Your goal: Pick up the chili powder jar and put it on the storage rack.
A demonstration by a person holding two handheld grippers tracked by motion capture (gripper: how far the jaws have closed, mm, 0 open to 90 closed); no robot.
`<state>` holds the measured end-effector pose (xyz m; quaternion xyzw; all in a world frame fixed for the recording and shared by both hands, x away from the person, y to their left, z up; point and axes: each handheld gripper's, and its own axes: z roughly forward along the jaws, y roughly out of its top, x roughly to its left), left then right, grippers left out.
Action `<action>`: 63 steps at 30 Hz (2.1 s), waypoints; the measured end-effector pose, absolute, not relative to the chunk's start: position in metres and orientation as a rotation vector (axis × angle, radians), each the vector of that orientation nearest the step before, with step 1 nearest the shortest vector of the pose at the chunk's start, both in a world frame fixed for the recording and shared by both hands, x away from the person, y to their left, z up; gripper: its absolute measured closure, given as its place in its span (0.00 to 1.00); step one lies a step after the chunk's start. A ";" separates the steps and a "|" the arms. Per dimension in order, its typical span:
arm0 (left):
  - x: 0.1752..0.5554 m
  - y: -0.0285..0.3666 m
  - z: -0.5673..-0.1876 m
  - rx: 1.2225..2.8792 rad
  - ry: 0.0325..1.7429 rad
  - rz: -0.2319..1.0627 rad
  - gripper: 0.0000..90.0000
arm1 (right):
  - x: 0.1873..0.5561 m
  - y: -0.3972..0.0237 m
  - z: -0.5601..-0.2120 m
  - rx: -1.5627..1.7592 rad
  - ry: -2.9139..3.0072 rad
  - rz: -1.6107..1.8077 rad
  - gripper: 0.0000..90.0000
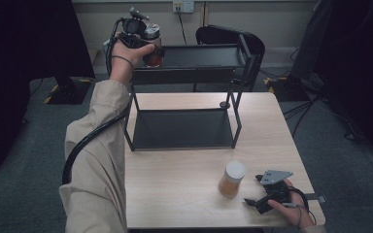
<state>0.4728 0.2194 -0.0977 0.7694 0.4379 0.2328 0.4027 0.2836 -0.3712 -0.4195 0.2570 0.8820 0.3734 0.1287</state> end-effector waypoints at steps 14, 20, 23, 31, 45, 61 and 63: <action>0.444 0.225 -0.108 1.901 1.090 0.565 0.03 | 0.283 -0.371 -0.420 0.747 2.563 1.086 0.00; 0.428 0.227 -0.110 1.877 1.070 0.563 0.01 | 0.283 -0.371 -0.420 0.748 2.563 1.085 0.00; 0.421 0.227 -0.113 1.871 1.052 0.553 0.01 | 0.283 -0.371 -0.420 0.749 2.562 1.085 0.00; 0.409 0.225 -0.121 1.873 1.020 0.534 0.02 | 0.282 -0.371 -0.420 0.752 2.559 1.084 0.00; 0.404 0.226 -0.154 1.881 0.963 0.490 0.02 | 0.282 -0.371 -0.420 0.755 2.557 1.084 0.00; 0.400 0.232 -0.202 1.878 0.943 0.443 0.02 | 0.281 -0.370 -0.420 0.763 2.554 1.082 0.00; 0.400 0.233 -0.208 1.880 0.946 0.436 0.02 | 0.280 -0.370 -0.420 0.764 2.553 1.081 0.00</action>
